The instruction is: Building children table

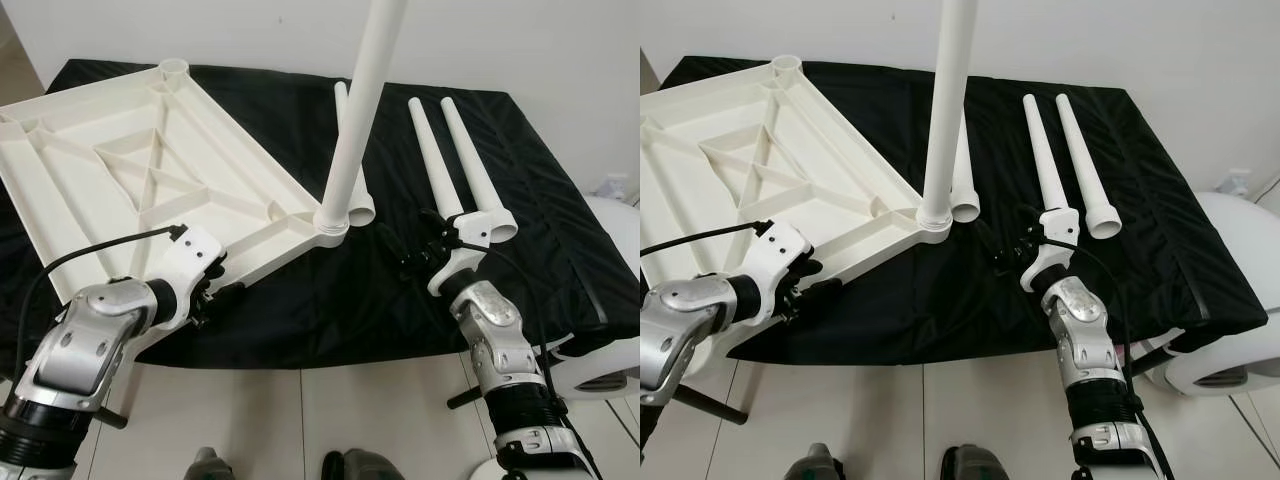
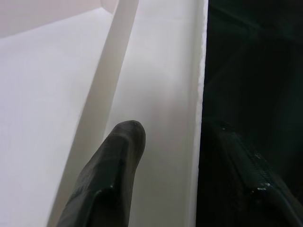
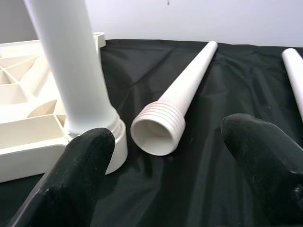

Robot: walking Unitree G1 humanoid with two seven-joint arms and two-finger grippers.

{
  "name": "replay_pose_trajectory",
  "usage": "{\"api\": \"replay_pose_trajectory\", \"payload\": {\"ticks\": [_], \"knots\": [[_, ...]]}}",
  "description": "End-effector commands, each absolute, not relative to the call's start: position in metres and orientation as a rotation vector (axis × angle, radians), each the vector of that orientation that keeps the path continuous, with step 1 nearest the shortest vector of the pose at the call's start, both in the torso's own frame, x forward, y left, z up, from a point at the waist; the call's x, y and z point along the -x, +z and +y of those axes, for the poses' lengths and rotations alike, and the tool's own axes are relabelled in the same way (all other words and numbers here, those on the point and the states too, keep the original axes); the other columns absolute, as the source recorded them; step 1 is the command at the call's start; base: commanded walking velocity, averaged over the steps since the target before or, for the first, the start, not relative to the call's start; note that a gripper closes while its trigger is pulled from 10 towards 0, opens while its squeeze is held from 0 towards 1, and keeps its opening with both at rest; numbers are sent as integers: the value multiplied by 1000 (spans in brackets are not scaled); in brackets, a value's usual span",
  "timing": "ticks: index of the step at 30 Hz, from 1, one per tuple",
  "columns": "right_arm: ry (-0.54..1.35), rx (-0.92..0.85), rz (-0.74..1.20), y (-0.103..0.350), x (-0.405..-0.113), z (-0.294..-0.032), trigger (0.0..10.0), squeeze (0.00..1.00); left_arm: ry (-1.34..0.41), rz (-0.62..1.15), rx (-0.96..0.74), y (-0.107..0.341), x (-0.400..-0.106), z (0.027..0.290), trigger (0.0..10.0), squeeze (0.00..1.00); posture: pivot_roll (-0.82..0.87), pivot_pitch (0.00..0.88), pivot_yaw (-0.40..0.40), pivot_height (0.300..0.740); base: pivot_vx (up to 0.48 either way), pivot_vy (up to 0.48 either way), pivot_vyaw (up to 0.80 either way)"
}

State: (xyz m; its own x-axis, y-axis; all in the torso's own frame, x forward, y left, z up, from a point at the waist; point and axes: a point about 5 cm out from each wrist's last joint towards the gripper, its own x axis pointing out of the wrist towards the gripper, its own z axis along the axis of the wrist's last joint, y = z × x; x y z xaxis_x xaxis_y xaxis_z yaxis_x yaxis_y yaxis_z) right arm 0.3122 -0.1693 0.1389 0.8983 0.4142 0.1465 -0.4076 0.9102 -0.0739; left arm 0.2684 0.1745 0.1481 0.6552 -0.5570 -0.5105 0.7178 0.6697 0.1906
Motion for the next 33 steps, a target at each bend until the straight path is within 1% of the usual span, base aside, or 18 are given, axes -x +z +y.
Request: {"api": "replay_pose_trajectory", "payload": {"ticks": [1, 10, 11, 12, 13, 15, 16, 18, 19, 20, 21, 22, 23, 24, 25, 29, 30, 33], "knots": [[420, 47, -159, 138, -313, -173, 10000, 0, -747, 474, -419, 143, -265, 177, 10000, 0, 27, 56, -85, 740, 0, 0, 0], [417, 49, -161, 139, -313, -174, 10000, 0, -659, 515, -437, 136, -271, 183, 10000, 0, 21, 61, -83, 740, 0, 0, 0], [415, 50, -161, 139, -313, -174, 10000, 0, -657, 520, -442, 134, -271, 182, 4980, 0, 21, 61, -82, 740, 0, 0, 0], [415, 50, -161, 139, -313, -174, 10000, 0, -657, 520, -442, 134, -271, 182, 4980, 0, 21, 61, -82, 740, 0, 0, 0], [414, 50, -162, 139, -313, -174, 10000, 0, -645, 524, -438, 133, -271, 181, 2431, 0, 19, 62, -81, 740, 0, 0, 0], [413, 50, -162, 139, -313, -174, 10000, 0, -636, 525, -434, 132, -272, 181, 2431, 0, 19, 62, -81, 740, 0, 0, 0], [411, 50, -163, 139, -313, -174, 10000, 0, -643, 526, -442, 131, -271, 180, 0, 0, 19, 62, -81, 740, 0, 0, 0], [409, 50, -164, 139, -313, -175, 10000, 0, -646, 525, -444, 131, -271, 179, 0, 0, 18, 63, -80, 740, 0, 0, 0], [406, 50, -165, 139, -313, -176, 10000, 0, -639, 533, -446, 130, -272, 178, 1843, 0, 18, 62, -78, 740, 0, 0, 0], [406, 50, -165, 139, -313, -176, 10000, 0, -639, 533, -446, 130, -272, 178, 1843, 0, 18, 62, -78, 740, 0, 0, 0], [405, 50, -166, 139, -313, -176, 10000, 0, -642, 533, -443, 130, -273, 174, 3529, 0, 19, 62, -77, 740, 0, 0, 0], [405, 50, -166, 139, -313, -176, 10000, 0, -642, 533, -443, 130, -273, 174, 3529, 0, 19, 62, -77, 740, 0, 0, 0], [403, 49, -168, 140, -314, -176, 10000, 0, -644, 531, -436, 130, -274, 170, 7373, 0, 18, 62, -77, 740, 0, 0, 0], [403, 49, -168, 140, -314, -176, 10000, 0, -644, 531, -436, 130, -274, 170, 7373, 0, 18, 62, -77, 740, 0, 0, 0], [402, 49, -169, 140, -314, -175, 10000, 0, -652, 518, -429, 130, -274, 166, 0, 0, 18, 62, -75, 740, 0, 0, 0], [401, 47, -172, 140, -314, -174, 10000, 0, -678, 502, -419, 131, -274, 155, 0, 0, 18, 62, -74, 740, 0, 0, 0], [401, 46, -173, 140, -314, -174, 10000, 0, -686, 499, -420, 131, -275, 150, 10000, 0, 18, 61, -74, 740, 0, 0, 0], [401, 45, -172, 140, -315, -174, 10000, 0, -712, 466, -401, 136, -279, 133, 10000, 0, 17, 63, -74, 740, 0, 0, 0]]}}
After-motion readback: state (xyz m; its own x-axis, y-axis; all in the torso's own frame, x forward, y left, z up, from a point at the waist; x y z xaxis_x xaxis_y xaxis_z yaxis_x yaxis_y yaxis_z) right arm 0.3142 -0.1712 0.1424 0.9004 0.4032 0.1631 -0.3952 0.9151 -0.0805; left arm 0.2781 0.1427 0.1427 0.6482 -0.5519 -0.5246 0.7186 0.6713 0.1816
